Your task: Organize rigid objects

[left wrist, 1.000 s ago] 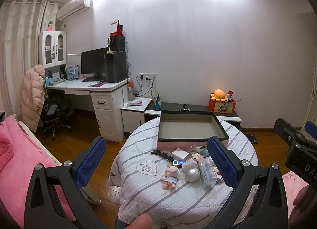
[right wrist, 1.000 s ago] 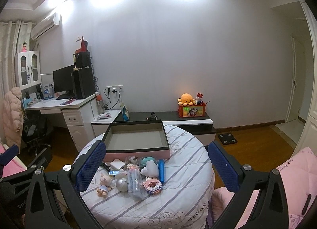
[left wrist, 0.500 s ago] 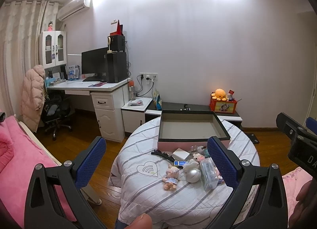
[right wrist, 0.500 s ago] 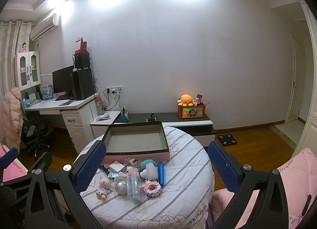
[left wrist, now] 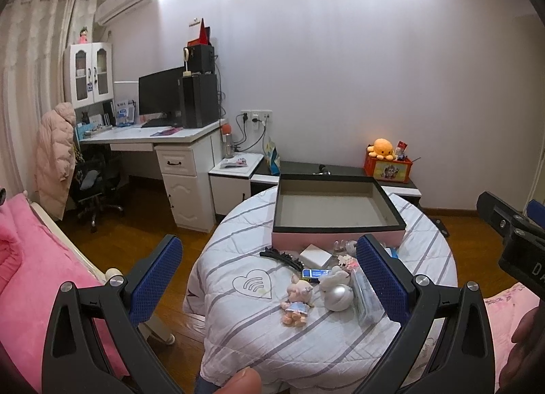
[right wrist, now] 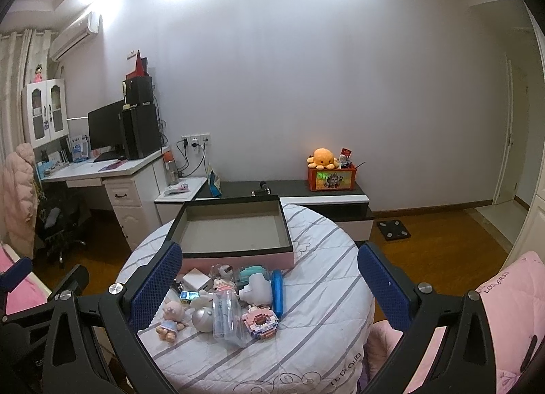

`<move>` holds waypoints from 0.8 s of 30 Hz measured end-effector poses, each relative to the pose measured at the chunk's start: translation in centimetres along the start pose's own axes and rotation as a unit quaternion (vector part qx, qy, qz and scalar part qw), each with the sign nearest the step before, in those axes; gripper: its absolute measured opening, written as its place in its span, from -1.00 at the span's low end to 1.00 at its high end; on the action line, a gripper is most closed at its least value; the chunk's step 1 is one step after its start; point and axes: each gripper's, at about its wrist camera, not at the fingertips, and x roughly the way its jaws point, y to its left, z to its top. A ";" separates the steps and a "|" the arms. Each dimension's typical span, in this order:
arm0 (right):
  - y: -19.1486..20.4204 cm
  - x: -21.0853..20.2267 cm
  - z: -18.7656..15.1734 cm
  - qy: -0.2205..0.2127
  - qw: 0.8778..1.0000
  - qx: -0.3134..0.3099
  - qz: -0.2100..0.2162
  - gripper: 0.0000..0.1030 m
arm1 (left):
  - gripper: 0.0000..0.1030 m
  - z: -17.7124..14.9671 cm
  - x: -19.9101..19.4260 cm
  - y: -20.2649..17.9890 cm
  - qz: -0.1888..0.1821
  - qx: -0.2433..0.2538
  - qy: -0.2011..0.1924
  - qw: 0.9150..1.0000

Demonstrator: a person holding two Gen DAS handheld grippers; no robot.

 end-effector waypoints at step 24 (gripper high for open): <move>-1.2 10.5 -5.4 0.126 0.992 -0.013 0.013 1.00 | 1.00 -5.8 11.0 0.1 -0.005 0.014 0.111 0.994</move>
